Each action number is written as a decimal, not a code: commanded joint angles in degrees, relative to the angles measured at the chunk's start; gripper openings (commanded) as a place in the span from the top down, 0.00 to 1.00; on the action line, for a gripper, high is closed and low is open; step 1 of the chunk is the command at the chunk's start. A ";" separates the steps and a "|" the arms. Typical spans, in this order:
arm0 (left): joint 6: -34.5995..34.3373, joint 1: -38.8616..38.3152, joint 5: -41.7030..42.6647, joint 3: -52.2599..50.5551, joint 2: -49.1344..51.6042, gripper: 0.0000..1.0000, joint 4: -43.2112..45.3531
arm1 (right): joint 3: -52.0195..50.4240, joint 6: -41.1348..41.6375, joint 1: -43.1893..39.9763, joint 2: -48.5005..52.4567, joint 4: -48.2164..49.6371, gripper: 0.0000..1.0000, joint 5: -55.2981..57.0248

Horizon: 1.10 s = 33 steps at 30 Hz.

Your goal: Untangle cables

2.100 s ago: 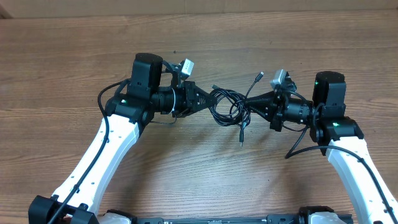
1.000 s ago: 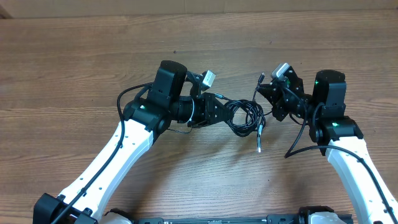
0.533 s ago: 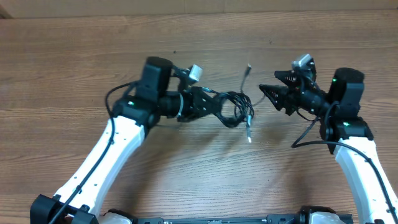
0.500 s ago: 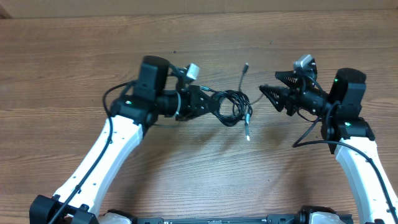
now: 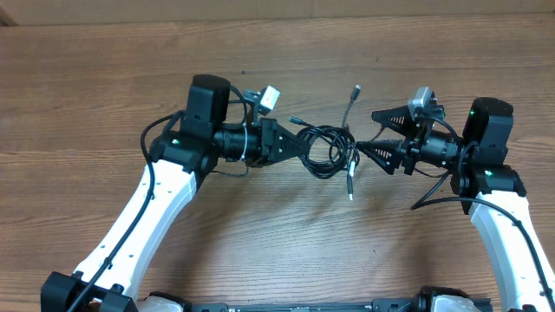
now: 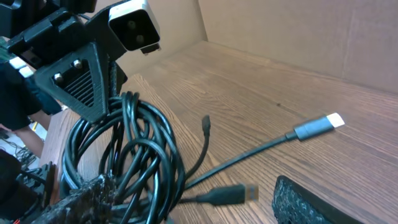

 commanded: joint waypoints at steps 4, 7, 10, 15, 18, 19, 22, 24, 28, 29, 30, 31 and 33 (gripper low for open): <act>1.68 -0.74 2.54 0.92 -1.55 0.96 1.16 | 0.76 -0.98 -0.04 -0.72 -0.94 0.23 -1.62; 0.92 -0.74 2.34 0.92 -1.55 0.96 1.57 | 0.76 -3.19 0.17 -0.72 -2.84 0.27 -1.60; -0.26 -0.74 1.90 0.92 -1.55 0.96 2.71 | 0.76 -4.87 0.85 -0.72 -4.39 0.28 -1.62; -2.58 -0.74 0.90 0.92 -1.55 0.96 3.15 | 0.76 -4.85 2.32 -0.72 -4.46 0.33 -1.81; -2.58 -0.79 0.90 0.92 -1.55 0.96 3.13 | 0.76 -4.87 3.43 -0.72 -4.28 0.37 -1.62; -2.58 -0.81 0.90 0.92 -1.55 0.96 3.13 | 0.76 -4.90 3.82 -0.72 -4.26 0.44 -1.14; -2.58 -0.90 0.90 0.92 -1.55 0.96 3.13 | 0.76 -4.85 4.63 -0.72 -4.31 0.60 0.17; -2.56 -1.16 0.87 0.92 -1.55 0.96 3.19 | 0.76 -4.85 5.09 -0.72 -4.28 0.64 0.46; -2.36 -1.86 0.68 0.92 -1.55 0.96 3.54 | 0.76 -4.85 5.53 -0.72 -4.24 0.73 0.83; -2.38 -1.88 0.37 0.92 -1.55 0.96 3.52 | 0.76 -4.85 5.53 -0.72 -4.24 0.75 0.85; -2.38 -1.90 0.07 0.92 -1.55 0.96 3.52 | 0.76 -4.85 5.53 -0.72 -4.26 0.79 0.85; -2.40 -1.88 -0.11 0.92 -1.55 0.96 3.54 | 0.76 -4.85 5.53 -0.72 -4.26 0.82 0.85; -2.43 -1.88 -0.31 0.92 -1.55 0.96 3.54 | 0.76 -4.85 5.53 -0.72 -4.28 0.87 0.85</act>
